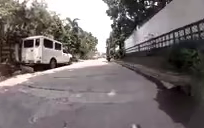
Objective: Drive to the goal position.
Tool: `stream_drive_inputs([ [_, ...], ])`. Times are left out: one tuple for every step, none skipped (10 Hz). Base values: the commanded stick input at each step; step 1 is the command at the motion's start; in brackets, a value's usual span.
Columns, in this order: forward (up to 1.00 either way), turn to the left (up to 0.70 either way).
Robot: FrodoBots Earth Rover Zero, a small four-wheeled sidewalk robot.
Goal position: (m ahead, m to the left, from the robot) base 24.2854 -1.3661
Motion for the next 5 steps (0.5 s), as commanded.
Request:
stream_drive_inputs([
  [1.00,0.00],
  [1.00,0.00],
  [1.00,0.00],
  [1.00,0.00],
  [1.00,0.00],
])
